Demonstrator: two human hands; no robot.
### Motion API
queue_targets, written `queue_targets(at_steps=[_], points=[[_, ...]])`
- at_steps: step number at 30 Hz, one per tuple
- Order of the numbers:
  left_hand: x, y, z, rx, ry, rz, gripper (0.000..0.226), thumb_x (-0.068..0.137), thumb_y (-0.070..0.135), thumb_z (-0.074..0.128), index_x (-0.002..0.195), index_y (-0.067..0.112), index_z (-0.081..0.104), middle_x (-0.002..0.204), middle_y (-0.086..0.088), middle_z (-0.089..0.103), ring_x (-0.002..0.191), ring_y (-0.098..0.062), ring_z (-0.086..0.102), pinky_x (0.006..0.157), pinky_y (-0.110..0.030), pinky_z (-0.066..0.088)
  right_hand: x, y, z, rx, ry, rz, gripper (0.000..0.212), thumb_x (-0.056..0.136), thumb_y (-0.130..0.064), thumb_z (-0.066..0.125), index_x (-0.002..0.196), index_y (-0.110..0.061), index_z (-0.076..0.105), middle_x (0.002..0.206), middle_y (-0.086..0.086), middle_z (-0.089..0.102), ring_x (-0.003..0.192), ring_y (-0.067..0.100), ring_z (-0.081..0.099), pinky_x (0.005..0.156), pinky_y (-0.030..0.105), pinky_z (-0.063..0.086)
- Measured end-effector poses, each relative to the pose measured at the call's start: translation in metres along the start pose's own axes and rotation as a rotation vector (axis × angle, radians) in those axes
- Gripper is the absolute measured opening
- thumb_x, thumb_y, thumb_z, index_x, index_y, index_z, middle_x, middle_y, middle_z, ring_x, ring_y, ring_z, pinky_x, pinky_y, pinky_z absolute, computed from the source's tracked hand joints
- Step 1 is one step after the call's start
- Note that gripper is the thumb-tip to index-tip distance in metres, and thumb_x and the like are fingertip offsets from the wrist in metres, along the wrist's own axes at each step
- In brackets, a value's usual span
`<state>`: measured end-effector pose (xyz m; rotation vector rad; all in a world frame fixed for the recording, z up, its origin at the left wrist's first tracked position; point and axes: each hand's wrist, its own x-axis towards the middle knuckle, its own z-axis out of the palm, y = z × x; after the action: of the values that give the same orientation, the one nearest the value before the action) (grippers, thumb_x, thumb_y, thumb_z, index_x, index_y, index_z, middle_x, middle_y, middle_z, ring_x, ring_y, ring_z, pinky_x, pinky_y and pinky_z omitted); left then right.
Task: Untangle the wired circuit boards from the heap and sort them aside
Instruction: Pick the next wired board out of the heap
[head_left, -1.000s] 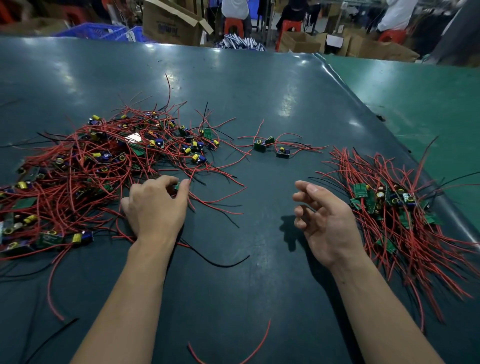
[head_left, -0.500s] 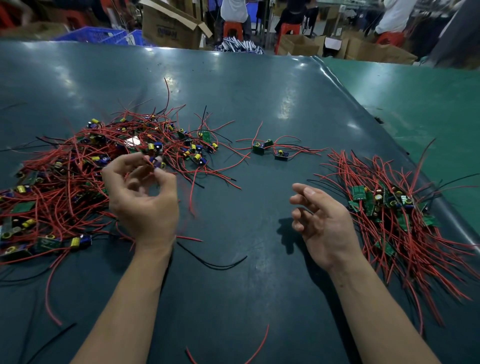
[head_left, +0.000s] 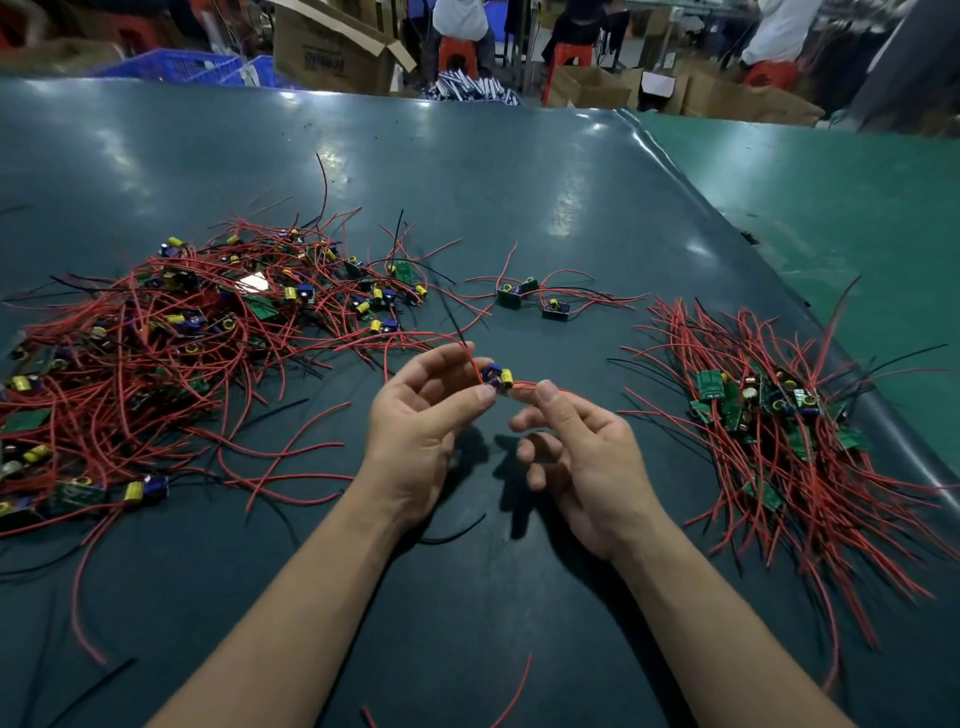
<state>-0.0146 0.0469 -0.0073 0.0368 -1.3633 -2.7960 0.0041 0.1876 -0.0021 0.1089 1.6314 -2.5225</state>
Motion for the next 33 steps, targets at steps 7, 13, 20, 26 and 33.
queue_targets(at_steps=[7,13,20,26,33], points=[[-0.005,-0.008,0.003,0.175,-0.118,-0.021,0.038,0.065,-0.005,0.077,0.099,0.009,0.066,0.089,-0.005,0.072,0.085,-0.017,0.067,0.082,-0.025,0.053,0.004,0.003,-0.006,-0.032,0.112,-0.107,0.01,0.086,-0.012,0.067,0.082,-0.011,0.076,0.067,0.004,0.063,0.045,0.009,0.049,0.036,0.018,0.036],[-0.011,-0.007,0.005,0.388,-0.097,0.072,0.028,0.062,0.011,0.082,0.089,0.01,0.072,0.082,-0.004,0.075,0.078,-0.015,0.069,0.077,-0.024,0.053,0.003,0.001,-0.008,-0.14,0.164,-0.22,0.015,0.09,-0.011,0.066,0.082,-0.015,0.079,0.067,0.001,0.064,0.046,0.008,0.048,0.036,0.017,0.035],[-0.012,-0.003,0.006,0.478,0.006,0.212,0.021,0.071,-0.006,0.079,0.084,0.008,0.071,0.073,0.004,0.074,0.068,-0.005,0.067,0.066,-0.013,0.049,0.008,-0.007,-0.015,0.016,0.37,-0.218,0.017,0.092,-0.012,0.064,0.079,-0.01,0.075,0.061,-0.001,0.061,0.044,0.005,0.044,0.037,0.017,0.034],[-0.01,0.001,0.003,0.485,0.001,0.212,0.021,0.072,-0.007,0.078,0.086,0.008,0.072,0.076,0.003,0.074,0.07,-0.006,0.068,0.068,-0.014,0.05,0.01,-0.004,-0.021,-0.135,0.415,-0.301,0.017,0.097,-0.015,0.06,0.087,-0.011,0.073,0.067,-0.003,0.065,0.046,0.006,0.049,0.037,0.02,0.037],[-0.015,-0.002,0.002,0.633,-0.075,0.223,0.021,0.071,-0.004,0.082,0.088,0.005,0.074,0.08,-0.006,0.075,0.072,-0.014,0.069,0.07,-0.019,0.052,0.014,0.002,-0.031,-0.436,0.505,-0.401,0.029,0.093,-0.006,0.062,0.105,-0.03,0.07,0.086,0.0,0.062,0.057,0.011,0.058,0.045,0.027,0.047]])
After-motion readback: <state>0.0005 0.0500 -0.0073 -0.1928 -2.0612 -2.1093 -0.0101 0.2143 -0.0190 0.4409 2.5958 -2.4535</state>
